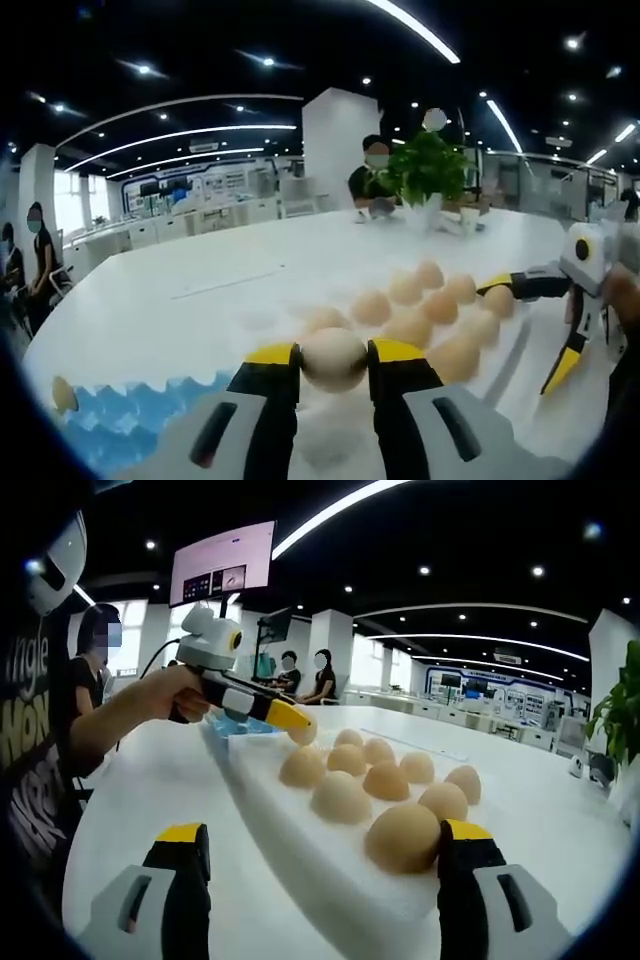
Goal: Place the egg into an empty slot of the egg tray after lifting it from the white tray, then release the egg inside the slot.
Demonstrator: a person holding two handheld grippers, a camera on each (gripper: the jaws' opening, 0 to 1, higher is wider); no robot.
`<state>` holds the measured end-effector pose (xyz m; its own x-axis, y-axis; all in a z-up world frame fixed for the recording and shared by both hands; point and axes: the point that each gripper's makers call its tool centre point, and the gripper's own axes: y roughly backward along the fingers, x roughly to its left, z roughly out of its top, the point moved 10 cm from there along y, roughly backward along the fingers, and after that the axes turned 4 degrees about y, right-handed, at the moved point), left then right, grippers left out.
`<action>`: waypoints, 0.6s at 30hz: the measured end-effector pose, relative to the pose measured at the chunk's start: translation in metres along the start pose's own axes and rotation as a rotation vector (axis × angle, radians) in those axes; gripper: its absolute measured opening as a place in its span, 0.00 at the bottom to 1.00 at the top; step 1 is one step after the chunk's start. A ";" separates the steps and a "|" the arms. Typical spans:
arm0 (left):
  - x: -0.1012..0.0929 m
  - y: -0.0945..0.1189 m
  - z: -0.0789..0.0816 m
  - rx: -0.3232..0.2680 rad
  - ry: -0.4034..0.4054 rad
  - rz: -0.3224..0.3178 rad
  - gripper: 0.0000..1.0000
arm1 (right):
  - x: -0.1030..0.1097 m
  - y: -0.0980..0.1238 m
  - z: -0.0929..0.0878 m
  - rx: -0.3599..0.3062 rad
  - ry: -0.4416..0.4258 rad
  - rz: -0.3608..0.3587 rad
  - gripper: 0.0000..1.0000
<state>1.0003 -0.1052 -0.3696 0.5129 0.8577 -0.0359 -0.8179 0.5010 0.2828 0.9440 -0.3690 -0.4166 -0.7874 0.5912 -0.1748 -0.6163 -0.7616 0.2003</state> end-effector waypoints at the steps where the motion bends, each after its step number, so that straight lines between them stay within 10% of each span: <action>1: 0.001 0.001 0.000 0.000 0.002 0.002 0.27 | 0.000 0.000 0.000 0.000 0.000 0.000 0.99; 18: 0.021 0.016 -0.003 -0.013 0.008 0.058 0.27 | 0.000 -0.001 -0.001 0.003 -0.001 -0.004 0.98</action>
<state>0.9966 -0.0790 -0.3683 0.4625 0.8862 -0.0278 -0.8495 0.4519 0.2723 0.9446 -0.3687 -0.4173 -0.7849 0.5946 -0.1746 -0.6196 -0.7584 0.2023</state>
